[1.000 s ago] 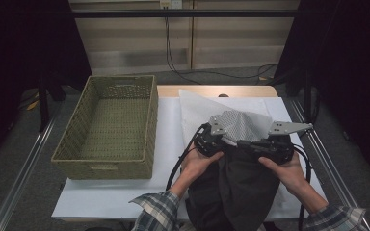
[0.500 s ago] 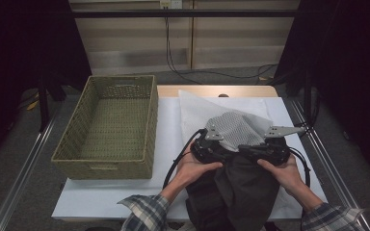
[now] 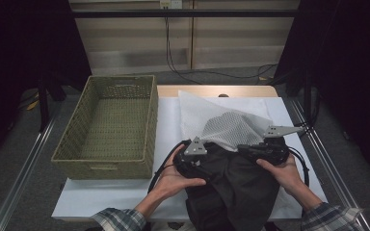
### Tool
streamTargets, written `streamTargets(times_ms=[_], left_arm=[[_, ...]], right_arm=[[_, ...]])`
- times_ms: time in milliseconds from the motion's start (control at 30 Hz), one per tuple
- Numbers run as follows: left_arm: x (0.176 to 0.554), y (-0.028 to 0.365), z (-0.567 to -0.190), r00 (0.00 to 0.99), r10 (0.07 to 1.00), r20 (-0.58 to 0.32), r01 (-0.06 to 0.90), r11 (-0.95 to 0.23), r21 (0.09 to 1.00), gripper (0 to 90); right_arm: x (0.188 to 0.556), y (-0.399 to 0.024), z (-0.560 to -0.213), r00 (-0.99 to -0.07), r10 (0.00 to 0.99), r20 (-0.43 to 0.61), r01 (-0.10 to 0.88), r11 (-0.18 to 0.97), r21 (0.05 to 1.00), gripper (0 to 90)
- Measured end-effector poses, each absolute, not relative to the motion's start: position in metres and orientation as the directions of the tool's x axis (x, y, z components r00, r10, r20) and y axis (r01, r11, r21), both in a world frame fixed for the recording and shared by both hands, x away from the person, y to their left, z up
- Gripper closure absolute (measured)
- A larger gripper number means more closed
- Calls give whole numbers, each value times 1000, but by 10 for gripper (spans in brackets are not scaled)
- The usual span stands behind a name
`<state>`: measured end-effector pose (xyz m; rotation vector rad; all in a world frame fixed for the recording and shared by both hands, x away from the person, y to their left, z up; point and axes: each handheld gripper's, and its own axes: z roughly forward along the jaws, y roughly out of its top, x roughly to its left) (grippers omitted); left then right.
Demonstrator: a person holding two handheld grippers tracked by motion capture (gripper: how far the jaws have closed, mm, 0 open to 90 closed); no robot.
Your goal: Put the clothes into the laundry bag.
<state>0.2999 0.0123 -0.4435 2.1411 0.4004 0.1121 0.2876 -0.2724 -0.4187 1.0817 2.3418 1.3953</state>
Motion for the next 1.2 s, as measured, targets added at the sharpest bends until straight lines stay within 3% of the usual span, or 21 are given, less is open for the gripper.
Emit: streamTargets(times_ms=[267, 400, 467, 533, 600, 700, 967, 1200], left_arm=[[308, 3, -475, 944, 330, -11, 225, -617, 754, 141], [315, 2, -483, 945, 318, -71, 260, -604, 753, 165], [314, 2, -480, 937, 334, -100, 296, -613, 733, 264], [313, 1, -479, 940, 313, -134, 306, -606, 734, 492], [314, 1, -476, 950, 287, -122, 282, -624, 729, 629], [315, 0, -472, 944, 294, -148, 303, -601, 740, 780], [311, -24, -439, 956, 242, -166, 269, -502, 822, 824], [325, -48, -457, 936, 328, -131, 293, -516, 805, 825]], right_arm=[[287, -271, -418, -716, 675, 177, 478, 290, 829, 900], [286, -270, -415, -720, 670, 178, 473, 288, 833, 900], [287, -267, -415, -722, 667, 182, 473, 285, 834, 900], [287, -264, -414, -729, 660, 182, 470, 288, 834, 900], [287, -260, -413, -737, 651, 181, 465, 295, 835, 900], [289, -256, -413, -742, 645, 182, 465, 300, 833, 900], [288, -249, -401, -760, 623, 184, 440, 285, 852, 900], [278, -245, -389, -786, 592, 177, 405, 277, 871, 900]])
